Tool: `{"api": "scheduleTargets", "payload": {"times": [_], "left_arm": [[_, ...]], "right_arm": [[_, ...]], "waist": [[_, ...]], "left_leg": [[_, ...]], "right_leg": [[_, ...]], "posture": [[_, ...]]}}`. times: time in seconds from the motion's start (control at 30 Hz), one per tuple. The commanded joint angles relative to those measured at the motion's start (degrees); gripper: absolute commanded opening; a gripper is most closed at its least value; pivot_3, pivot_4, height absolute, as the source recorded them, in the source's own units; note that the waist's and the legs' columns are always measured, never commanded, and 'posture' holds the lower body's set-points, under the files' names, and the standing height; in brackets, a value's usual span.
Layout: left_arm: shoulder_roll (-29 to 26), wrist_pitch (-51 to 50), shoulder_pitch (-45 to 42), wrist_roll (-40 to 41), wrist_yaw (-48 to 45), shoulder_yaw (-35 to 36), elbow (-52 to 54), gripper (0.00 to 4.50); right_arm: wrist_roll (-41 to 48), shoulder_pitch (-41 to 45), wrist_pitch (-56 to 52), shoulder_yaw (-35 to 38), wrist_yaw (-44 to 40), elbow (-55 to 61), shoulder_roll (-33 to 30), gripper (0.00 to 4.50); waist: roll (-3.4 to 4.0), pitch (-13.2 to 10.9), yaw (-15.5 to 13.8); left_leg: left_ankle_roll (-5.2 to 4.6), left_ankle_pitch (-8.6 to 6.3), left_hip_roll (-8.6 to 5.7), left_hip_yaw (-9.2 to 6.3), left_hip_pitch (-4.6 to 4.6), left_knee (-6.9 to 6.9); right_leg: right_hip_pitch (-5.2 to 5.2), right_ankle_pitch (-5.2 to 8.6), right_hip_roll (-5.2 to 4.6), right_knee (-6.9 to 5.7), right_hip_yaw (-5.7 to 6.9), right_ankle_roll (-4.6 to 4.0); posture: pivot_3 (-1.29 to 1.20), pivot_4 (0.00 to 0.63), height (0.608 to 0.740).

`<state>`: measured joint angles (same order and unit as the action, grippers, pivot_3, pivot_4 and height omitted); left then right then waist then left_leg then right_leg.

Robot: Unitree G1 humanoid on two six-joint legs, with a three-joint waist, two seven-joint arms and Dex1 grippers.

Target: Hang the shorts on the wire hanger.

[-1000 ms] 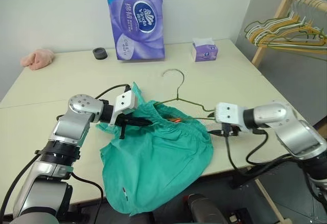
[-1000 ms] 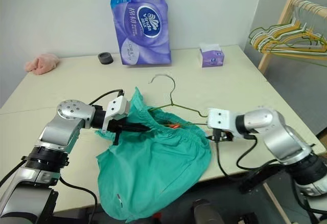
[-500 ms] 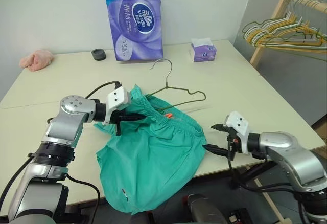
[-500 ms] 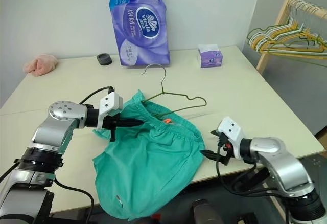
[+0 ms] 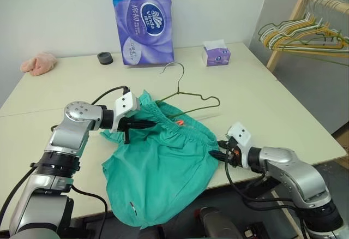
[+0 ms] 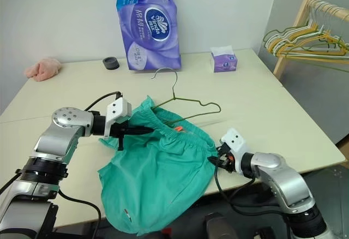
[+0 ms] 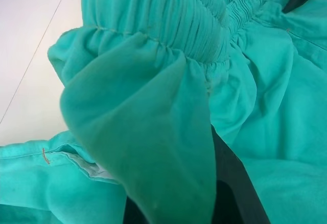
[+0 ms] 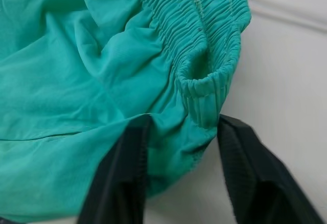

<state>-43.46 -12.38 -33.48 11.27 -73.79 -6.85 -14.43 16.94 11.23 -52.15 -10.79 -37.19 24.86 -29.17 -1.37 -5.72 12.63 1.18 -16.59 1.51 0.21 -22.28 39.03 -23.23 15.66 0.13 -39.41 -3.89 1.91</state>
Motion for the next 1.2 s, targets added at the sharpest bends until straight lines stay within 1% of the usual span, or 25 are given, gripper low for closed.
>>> {"api": "scheduleTargets", "payload": {"times": [0.03,0.1,0.23,0.4,0.5,0.53,0.6,0.7,0.83,0.93,1.07,1.2], "left_arm": [[0.1,-0.2,-1.6,0.8,1.2,1.9,1.4,0.00],[0.3,-0.4,-1.6,1.2,1.9,2.3,1.5,0.00],[0.4,-0.5,-1.5,1.1,3.7,3.1,2.0,0.00],[0.0,-3.7,-0.9,3.5,4.0,4.7,5.1,0.00],[-0.5,-12.0,-0.7,10.1,2.2,6.9,10.5,0.00],[-0.4,-17.7,-1.4,14.9,1.9,8.6,12.4,0.00],[-0.9,-24.9,-2.5,20.8,0.9,10.5,14.8,0.00],[-3.2,-28.9,-1.9,23.8,-1.3,10.4,17.3,0.00],[-7.6,-24.7,1.4,20.0,-5.8,6.5,19.4,0.00],[-10.1,-15.3,2.6,12.5,-7.4,2.4,16.7,0.00],[-10.8,-8.2,2.6,7.7,-8.2,0.4,12.3,0.00],[-10.4,-4.7,2.5,5.5,-8.6,-0.1,10.0,0.00]], "right_arm": [[-1.8,1.1,1.9,-1.4,1.3,-0.2,-0.5,0.76],[-2.6,1.7,3.3,-1.8,2.2,-1.1,-0.1,0.03],[-3.6,3.0,6.0,-0.6,3.4,-2.8,0.3,0.03],[-2.4,6.3,6.3,5.7,5.0,-8.5,-0.2,0.03],[0.3,8.8,3.8,10.7,4.0,-12.6,-1.2,0.03],[0.8,9.0,3.4,11.5,3.1,-13.7,-2.2,0.03],[1.8,9.0,2.2,12.4,1.6,-14.8,-3.6,0.03],[2.9,9.1,1.1,12.8,1.0,-15.2,-4.5,0.03],[4.1,9.4,-0.1,13.2,1.3,-14.8,-4.6,0.03],[4.6,9.3,-0.5,13.0,1.5,-14.0,-4.9,0.03],[4.9,9.0,-1.1,12.9,1.5,-12.9,-5.2,0.03],[5.1,8.8,-1.5,13.0,1.4,-12.0,-5.5,0.03]], "waist": [[0.00,0.0,0.0],[0.00,0.0,0.0],[0.00,0.0,0.0],[0.00,0.0,0.0],[0.00,0.0,-0.1],[0.00,0.0,-0.1],[0.00,0.0,-0.1],[0.01,0.0,0.1],[0.04,0.0,0.4],[0.04,0.0,0.2],[0.04,0.0,-0.1],[0.04,0.0,0.0]], "left_leg": [[0.00,0.00,-0.01,0.01,0.00,0.00],[0.00,0.00,0.00,0.00,0.00,0.00],[0.00,0.00,-0.01,0.00,0.00,0.00],[0.00,0.00,-0.02,0.01,0.00,0.00],[0.00,0.00,-0.02,0.00,-0.02,0.00],[0.00,0.00,-0.03,0.00,-0.02,0.00],[0.00,0.00,-0.03,-0.02,-0.04,0.00],[0.00,0.00,-0.01,-0.03,-0.02,0.00],[0.00,0.00,0.04,0.02,0.12,-0.05],[0.00,0.00,0.05,0.04,0.16,-0.06],[0.00,0.00,0.02,0.11,0.15,-0.06],[0.00,0.00,0.02,0.12,0.14,-0.06]], "right_leg": [[0.00,0.00,-0.01,0.00,0.00,0.00],[0.00,0.00,-0.01,0.00,0.01,0.00],[0.00,0.00,-0.01,0.00,0.00,0.00],[0.00,0.00,-0.02,-0.01,0.00,0.00],[0.00,-0.01,-0.04,0.00,0.01,-0.01],[0.00,-0.01,-0.05,0.00,0.00,-0.01],[0.00,-0.01,-0.05,0.00,0.02,-0.01],[0.00,0.00,-0.01,-0.02,0.02,0.00],[0.00,0.01,0.12,-0.05,-0.09,-0.02],[0.01,0.04,0.14,-0.05,-0.11,-0.06],[0.02,0.04,0.09,-0.03,-0.12,-0.05],[0.02,0.06,0.08,-0.02,-0.13,-0.02]], "posture": [[-0.21,0.055,0.740],[-0.21,0.055,0.740],[-0.21,0.055,0.740],[-0.21,0.054,0.740],[-0.21,0.055,0.740],[-0.21,0.055,0.740],[-0.21,0.055,0.740],[-0.21,0.055,0.740],[-0.21,0.055,0.740],[-0.22,0.056,0.740],[-0.22,0.057,0.740],[-0.22,0.057,0.740]]}}
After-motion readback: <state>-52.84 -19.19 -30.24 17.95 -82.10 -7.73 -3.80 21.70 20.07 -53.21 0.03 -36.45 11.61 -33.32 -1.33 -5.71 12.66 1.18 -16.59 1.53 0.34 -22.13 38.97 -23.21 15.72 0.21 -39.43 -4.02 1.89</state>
